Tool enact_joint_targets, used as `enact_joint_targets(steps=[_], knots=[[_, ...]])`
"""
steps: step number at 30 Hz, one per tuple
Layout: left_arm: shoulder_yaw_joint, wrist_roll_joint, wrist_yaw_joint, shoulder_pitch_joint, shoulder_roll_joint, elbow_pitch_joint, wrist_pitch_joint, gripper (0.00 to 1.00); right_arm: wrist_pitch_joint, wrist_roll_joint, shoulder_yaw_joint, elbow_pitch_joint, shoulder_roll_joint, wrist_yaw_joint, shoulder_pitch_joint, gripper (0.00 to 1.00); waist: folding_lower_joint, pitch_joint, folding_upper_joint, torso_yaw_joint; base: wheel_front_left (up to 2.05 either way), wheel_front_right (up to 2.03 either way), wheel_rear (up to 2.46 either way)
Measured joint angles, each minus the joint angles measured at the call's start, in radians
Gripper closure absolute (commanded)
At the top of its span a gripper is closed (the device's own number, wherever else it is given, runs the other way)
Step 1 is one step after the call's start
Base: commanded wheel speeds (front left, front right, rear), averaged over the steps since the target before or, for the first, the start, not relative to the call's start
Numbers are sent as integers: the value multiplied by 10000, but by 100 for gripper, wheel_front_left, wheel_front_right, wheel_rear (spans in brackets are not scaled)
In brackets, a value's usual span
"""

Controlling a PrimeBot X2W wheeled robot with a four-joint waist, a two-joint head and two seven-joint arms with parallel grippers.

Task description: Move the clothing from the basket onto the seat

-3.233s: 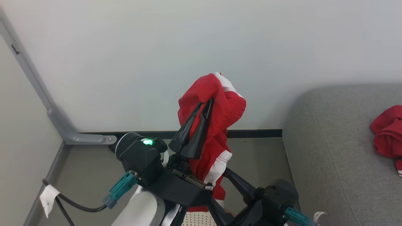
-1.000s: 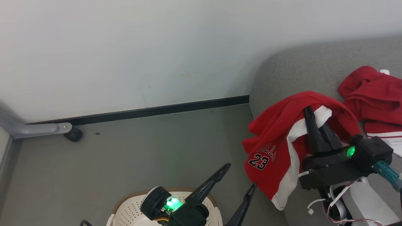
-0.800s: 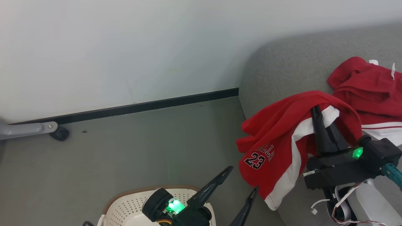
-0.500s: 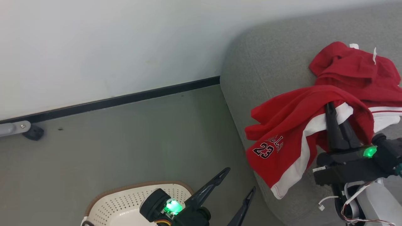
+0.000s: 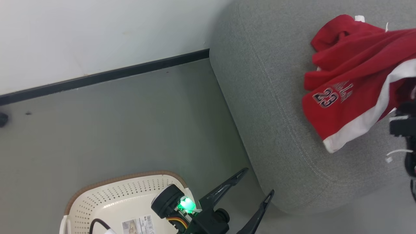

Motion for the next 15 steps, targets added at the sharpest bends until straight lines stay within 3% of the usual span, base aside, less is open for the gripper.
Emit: enact_joint_targets(steps=[15], knots=[[-102,188,-203,-667,-61,-10,199,0,-75,374,-2036,1411,-1764,19,-3189,100,0,1316,0,344,0,0,0]])
